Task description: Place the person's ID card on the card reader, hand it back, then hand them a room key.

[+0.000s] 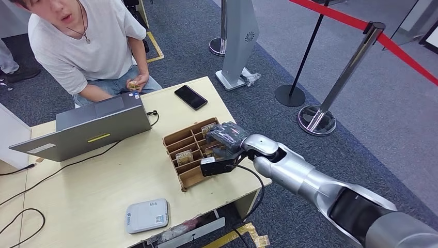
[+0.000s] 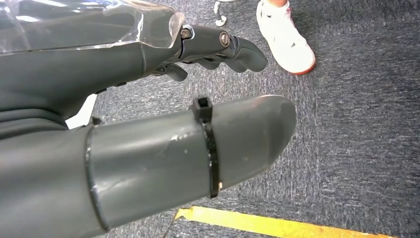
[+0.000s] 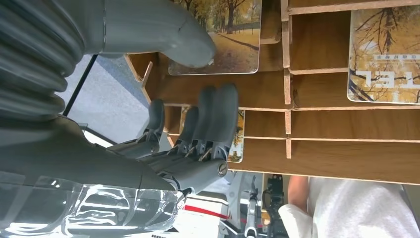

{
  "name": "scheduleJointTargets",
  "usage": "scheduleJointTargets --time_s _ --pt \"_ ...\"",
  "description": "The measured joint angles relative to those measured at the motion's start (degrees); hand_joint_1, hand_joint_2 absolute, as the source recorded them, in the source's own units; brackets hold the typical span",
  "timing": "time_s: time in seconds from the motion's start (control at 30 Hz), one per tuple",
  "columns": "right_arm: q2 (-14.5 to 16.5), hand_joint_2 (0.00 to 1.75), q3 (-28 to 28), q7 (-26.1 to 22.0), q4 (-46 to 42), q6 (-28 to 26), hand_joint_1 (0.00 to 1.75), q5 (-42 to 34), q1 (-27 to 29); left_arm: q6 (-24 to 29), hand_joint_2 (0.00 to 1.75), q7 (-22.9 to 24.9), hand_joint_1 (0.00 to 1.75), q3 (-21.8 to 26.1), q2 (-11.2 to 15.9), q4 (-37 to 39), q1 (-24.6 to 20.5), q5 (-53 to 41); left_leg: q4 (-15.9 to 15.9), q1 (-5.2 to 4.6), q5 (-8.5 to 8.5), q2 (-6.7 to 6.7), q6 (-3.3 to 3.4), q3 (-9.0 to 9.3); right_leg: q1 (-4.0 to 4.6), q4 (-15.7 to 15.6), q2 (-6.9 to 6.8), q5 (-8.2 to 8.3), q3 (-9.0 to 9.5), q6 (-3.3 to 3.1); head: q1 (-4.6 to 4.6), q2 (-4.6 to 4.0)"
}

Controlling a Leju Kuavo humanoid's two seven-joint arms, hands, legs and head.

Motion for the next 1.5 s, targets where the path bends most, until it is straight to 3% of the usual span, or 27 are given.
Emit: scheduleJointTargets --time_s 0.7,1.03,1.5 --pt "-1.1 1.75 2.6 -1.1 1.8 -0.1 0.68 -1.3 -1.9 0.1 0.00 1.2 0.00 0.1 0.0 0.0 0.0 0.1 0.0 0.00 0.00 0.00 0.00 0.00 0.00 0.0 0.01 0.00 -0.01 0.00 0.00 0.00" --pt "-2.8 1.75 2.8 0.0 0.0 -0.4 0.74 -2.0 -1.6 0.1 0.00 1.5 0.00 0.3 0.1 0.0 0.0 0.3 0.0 0.00 0.00 0.00 0.00 0.01 0.00 0.0 0.01 0.00 -0.01 0.00 0.00 0.00" --pt "-9.8 1.75 2.9 0.9 -6.0 2.5 0.77 -3.1 -1.2 0.1 0.00 0.5 0.00 0.7 0.3 0.0 0.0 0.3 0.0 -0.01 -0.01 0.00 0.01 -0.02 -0.01 0.0 0.00 0.00 -0.02 0.00 -0.01 0.00"
